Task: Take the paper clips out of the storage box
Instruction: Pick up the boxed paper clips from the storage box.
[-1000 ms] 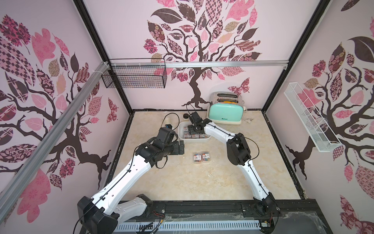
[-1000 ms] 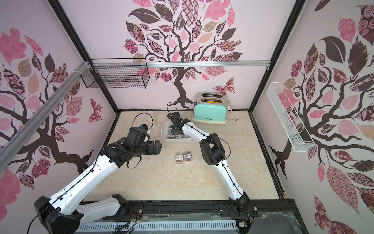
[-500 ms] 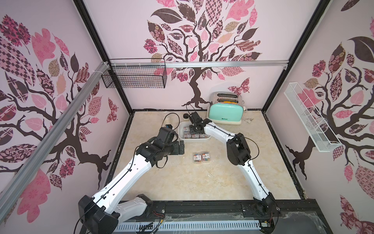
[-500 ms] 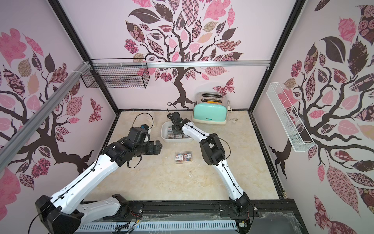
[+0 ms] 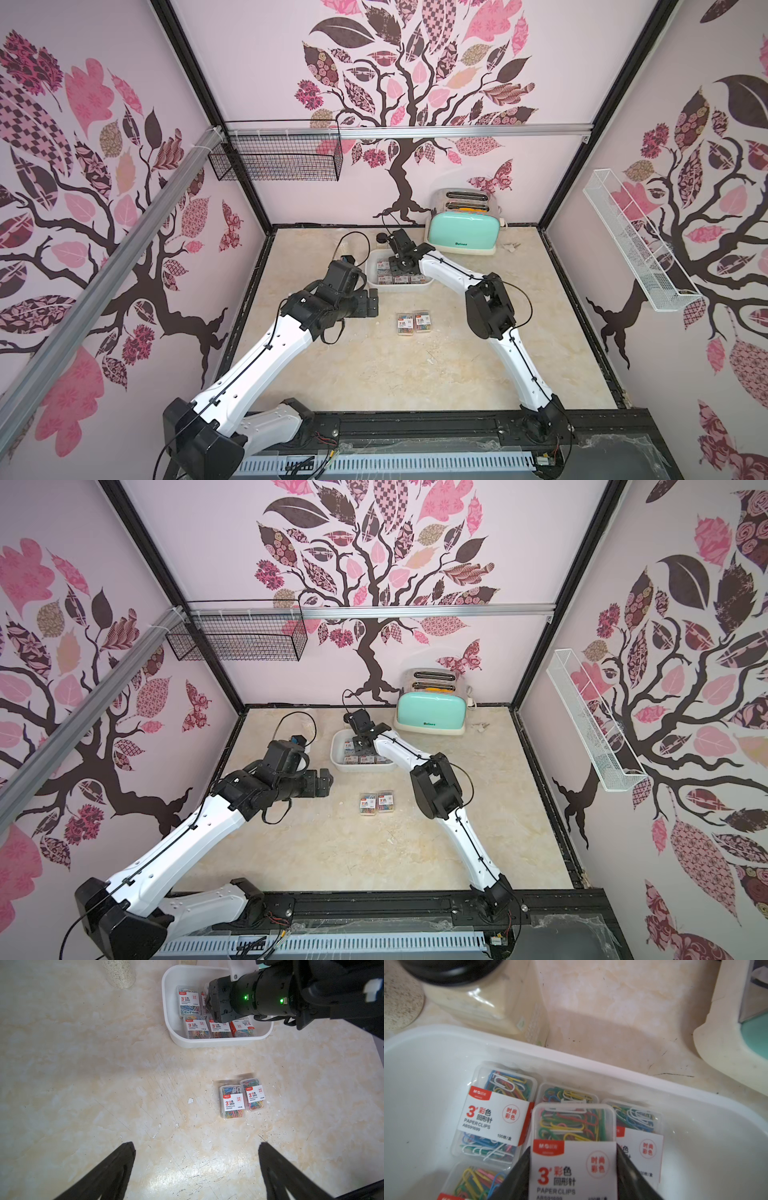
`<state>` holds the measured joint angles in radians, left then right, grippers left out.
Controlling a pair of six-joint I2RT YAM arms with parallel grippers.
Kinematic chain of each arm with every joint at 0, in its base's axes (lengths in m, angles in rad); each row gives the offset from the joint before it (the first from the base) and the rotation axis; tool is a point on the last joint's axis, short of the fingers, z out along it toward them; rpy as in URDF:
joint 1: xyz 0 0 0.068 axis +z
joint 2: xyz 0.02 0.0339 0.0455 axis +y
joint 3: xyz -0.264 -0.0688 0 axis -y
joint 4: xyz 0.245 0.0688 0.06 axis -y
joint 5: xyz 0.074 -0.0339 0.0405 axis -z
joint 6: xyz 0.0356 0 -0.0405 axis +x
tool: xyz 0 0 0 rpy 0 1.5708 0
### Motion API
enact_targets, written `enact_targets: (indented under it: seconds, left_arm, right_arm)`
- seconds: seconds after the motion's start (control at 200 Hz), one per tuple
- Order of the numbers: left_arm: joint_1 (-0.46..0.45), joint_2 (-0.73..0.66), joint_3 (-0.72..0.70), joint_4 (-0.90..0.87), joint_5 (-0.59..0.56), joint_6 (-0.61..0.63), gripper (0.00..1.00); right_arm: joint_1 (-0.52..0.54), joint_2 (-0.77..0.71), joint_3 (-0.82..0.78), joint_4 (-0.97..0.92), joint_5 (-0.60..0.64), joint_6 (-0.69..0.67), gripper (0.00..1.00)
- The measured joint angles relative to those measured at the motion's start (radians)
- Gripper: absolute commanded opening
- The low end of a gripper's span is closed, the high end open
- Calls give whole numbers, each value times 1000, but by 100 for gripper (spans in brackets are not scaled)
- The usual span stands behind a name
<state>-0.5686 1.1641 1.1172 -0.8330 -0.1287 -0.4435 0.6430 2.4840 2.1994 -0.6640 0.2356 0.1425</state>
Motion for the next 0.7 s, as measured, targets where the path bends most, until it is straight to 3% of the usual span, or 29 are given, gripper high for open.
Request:
enact_targets:
  seconds: [0.42, 0.7]
  left_arm:
    - [3, -5, 0, 0, -24, 7, 98]
    - [7, -5, 0, 1, -24, 7, 98]
  right_arm:
    - [0, -239, -152, 3, -21, -19, 34]
    - [-5, -430, -373, 7, -38, 10, 34]
